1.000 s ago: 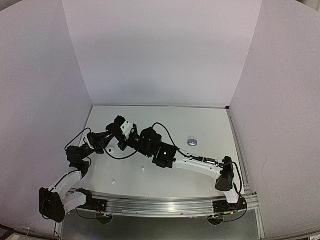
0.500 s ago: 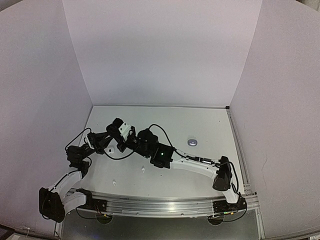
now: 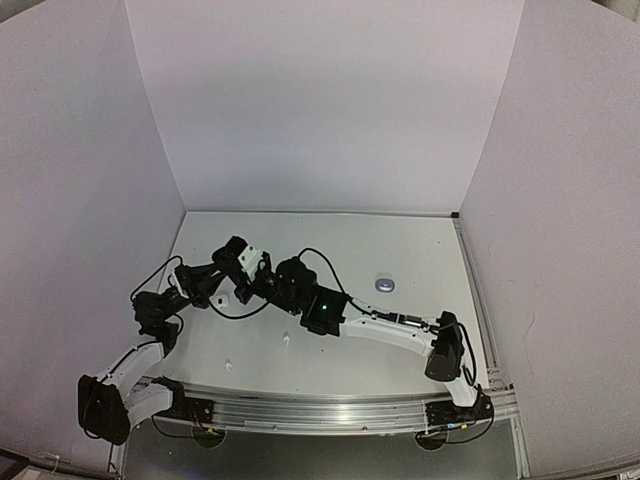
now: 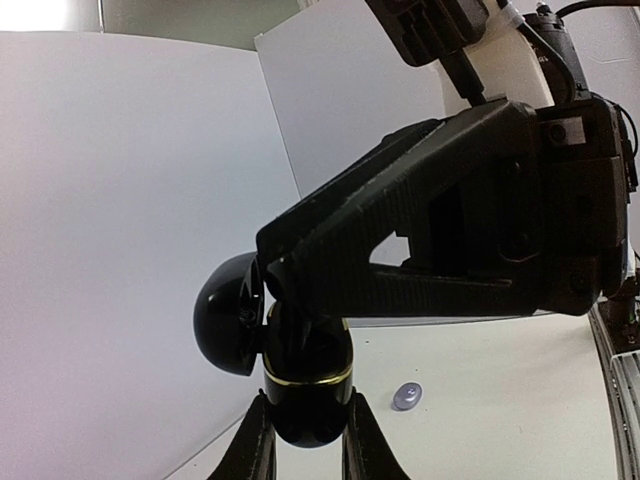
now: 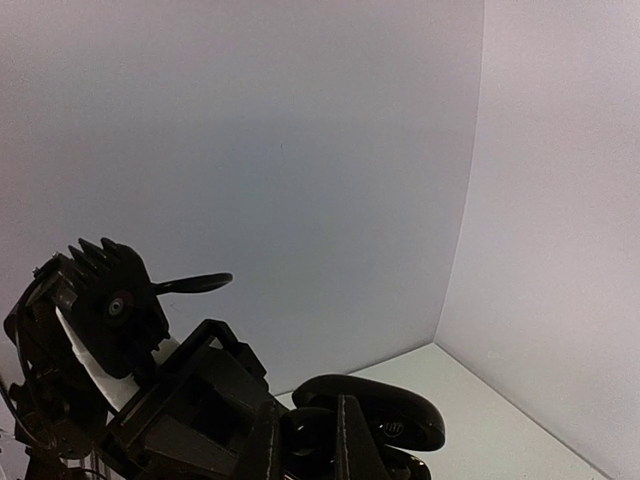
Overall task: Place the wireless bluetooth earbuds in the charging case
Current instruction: Insert the left earbud into the left side groove of the charging case.
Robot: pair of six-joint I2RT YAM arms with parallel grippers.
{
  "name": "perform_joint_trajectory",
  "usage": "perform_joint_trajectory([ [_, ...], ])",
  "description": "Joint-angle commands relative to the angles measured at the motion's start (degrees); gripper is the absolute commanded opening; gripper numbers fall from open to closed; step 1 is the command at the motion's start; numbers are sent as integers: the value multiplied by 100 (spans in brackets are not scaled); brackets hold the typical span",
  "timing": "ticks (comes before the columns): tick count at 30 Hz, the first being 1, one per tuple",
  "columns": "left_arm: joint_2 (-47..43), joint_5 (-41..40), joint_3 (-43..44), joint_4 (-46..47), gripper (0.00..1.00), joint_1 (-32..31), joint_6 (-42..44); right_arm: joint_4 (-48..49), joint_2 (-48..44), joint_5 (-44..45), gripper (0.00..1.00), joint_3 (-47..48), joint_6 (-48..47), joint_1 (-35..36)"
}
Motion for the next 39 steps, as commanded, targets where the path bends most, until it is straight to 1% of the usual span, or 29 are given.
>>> perform_joint_trajectory([
  [1,-102,-159,18,316,0,-14,-45,-133,-91,-424,0,-387,16,-160],
  [3,-109,-159,11,310,0,-14,-45,-139,-195,-746,0,-558,141,-275],
  [5,-108,-144,12,309,0,-14,-45,-147,-261,-896,0,-671,71,-340],
  [8,-99,-118,10,301,0,-14,-45,-217,-272,-916,0,-713,-211,-355],
  [16,-105,-76,17,259,0,-14,-10,-357,-233,-801,0,-642,-464,-377],
  [18,-118,-56,18,240,0,-10,0,-521,-222,-722,0,-555,-599,-384],
  [22,-130,-36,26,173,0,-10,63,-1178,-59,-572,0,-113,-882,-383],
  [31,-146,-31,30,98,0,-9,158,-1578,23,-503,0,-61,-686,-396],
  [35,-152,-7,49,-50,0,-8,182,-1773,165,-483,5,251,-581,-395],
  [39,-194,-6,63,-159,0,-10,205,-1791,272,-422,5,421,-424,-394],
])
